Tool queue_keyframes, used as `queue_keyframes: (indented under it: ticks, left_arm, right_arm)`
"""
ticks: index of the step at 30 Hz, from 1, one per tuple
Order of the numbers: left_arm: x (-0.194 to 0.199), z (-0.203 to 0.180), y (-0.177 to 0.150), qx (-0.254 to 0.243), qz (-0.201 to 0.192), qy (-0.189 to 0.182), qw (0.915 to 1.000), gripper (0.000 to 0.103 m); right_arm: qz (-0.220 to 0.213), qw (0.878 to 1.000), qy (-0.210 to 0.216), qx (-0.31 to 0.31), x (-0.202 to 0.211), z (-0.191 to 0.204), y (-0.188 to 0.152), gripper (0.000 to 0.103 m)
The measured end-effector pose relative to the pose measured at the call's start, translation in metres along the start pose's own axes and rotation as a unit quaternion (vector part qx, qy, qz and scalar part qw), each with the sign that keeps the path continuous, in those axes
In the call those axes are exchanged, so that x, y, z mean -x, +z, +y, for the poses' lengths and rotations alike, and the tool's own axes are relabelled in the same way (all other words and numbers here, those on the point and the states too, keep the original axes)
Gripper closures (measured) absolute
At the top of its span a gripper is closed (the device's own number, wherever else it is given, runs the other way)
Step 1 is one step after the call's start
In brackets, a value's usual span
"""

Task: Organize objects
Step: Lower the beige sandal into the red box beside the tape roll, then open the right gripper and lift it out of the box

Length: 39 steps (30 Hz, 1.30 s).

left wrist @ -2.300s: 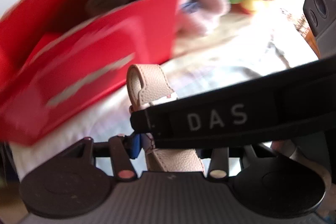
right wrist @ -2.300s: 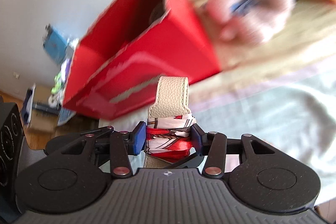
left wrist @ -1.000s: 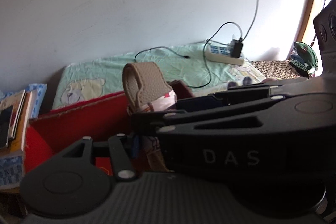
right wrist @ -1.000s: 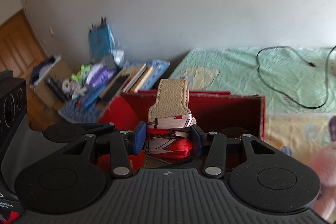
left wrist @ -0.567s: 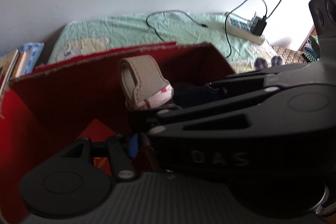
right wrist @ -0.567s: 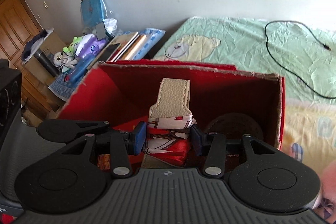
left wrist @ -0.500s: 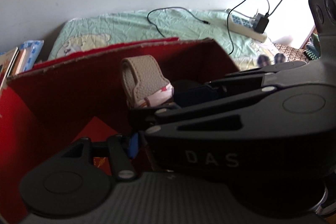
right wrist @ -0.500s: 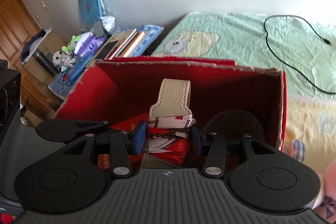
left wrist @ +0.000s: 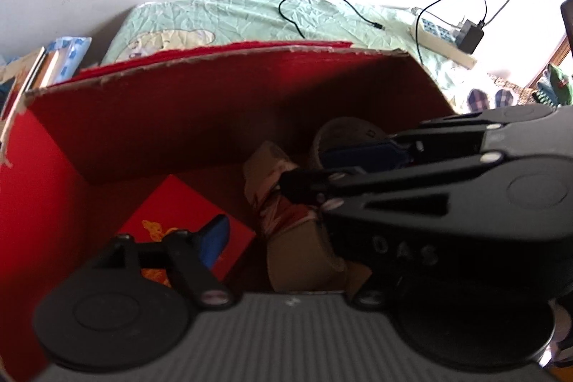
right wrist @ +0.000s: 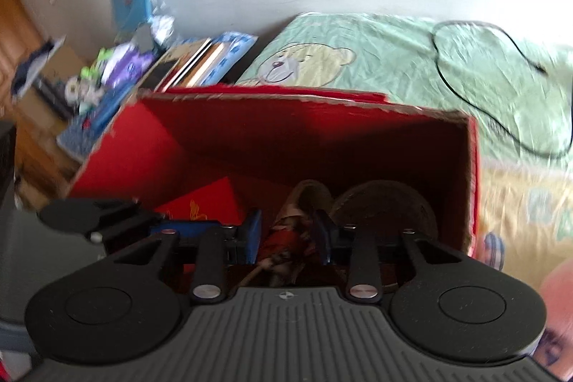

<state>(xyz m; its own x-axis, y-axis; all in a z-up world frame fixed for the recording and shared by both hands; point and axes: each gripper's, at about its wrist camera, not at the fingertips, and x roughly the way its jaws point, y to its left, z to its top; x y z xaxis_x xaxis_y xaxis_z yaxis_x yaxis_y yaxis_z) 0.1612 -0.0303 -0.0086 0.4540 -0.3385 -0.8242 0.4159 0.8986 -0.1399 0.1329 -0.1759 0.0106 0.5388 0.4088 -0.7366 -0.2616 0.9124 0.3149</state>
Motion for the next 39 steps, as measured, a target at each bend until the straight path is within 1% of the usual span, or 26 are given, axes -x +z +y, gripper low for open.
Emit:
queue_keyframes:
  ticks: [1,2,3,5,10,16,19,21,22,25,28,29,30,32,33,39]
  left_arm:
    - [0.0,-0.001,0.0,-0.003,0.001,0.001,1.0,0.028]
    - [0.0,-0.002,0.0,-0.005,0.0,0.001,1.0,0.025]
    - [0.0,-0.002,0.0,-0.006,-0.001,0.0,1.0,0.021]
    - [0.0,-0.002,0.001,-0.004,0.0,-0.003,1.0,0.017]
    - [-0.001,0.001,0.002,0.004,0.005,-0.008,0.9999,0.016]
    - [-0.004,-0.006,0.001,-0.008,0.012,0.019,0.9997,0.016]
    - [-0.005,-0.005,0.001,-0.001,0.018,0.03,0.9994,0.016]
    - [-0.003,-0.008,0.002,-0.003,0.018,0.045,0.9988,0.017]
    - [0.0,-0.009,0.002,-0.005,0.014,0.054,0.9984,0.017]
    - [0.012,-0.013,0.0,-0.012,-0.003,0.07,0.9974,0.016]
    - [0.026,-0.015,-0.001,-0.015,-0.02,0.094,0.9952,0.016]
    - [0.03,-0.015,-0.001,-0.013,-0.023,0.098,0.9948,0.016]
    - [0.033,-0.015,-0.002,-0.01,-0.025,0.1,0.9946,0.016]
    - [0.039,-0.014,-0.003,-0.005,-0.028,0.106,0.994,0.015]
    - [0.043,-0.014,-0.004,-0.004,-0.031,0.111,0.9934,0.015]
    - [0.067,-0.018,-0.013,-0.004,-0.045,0.131,0.9903,0.014]
  right_arm:
    - [-0.002,1.0,0.008,-0.02,0.001,-0.006,0.0,0.073]
    - [-0.007,0.999,0.014,-0.032,0.001,-0.009,0.0,0.079]
    - [-0.011,0.999,0.016,-0.038,0.003,-0.01,0.0,0.081]
    - [-0.016,0.999,0.01,-0.04,0.005,-0.009,-0.002,0.082]
    - [-0.027,0.999,0.005,-0.047,0.007,-0.008,-0.003,0.085]
    - [-0.033,0.998,-0.004,-0.047,0.008,-0.008,-0.003,0.087]
    - [-0.046,0.998,-0.035,-0.031,0.013,0.0,-0.004,0.081]
    - [-0.057,0.996,-0.056,-0.024,0.017,0.005,-0.006,0.079]
    - [-0.06,0.996,-0.061,-0.026,0.019,0.006,-0.007,0.079]
    - [-0.056,0.996,-0.054,-0.037,0.024,0.01,-0.012,0.078]
    - [-0.068,0.995,-0.067,-0.026,0.035,0.023,-0.019,0.077]
    - [-0.075,0.994,-0.073,-0.024,0.039,0.028,-0.021,0.073]
    - [-0.082,0.993,-0.078,-0.026,0.043,0.029,-0.023,0.066]
    - [-0.095,0.991,-0.087,-0.03,0.051,0.031,-0.026,0.057]
    - [-0.101,0.99,-0.091,-0.032,0.054,0.032,-0.028,0.054]
    - [-0.128,0.986,-0.095,-0.044,0.076,0.041,-0.042,0.054]
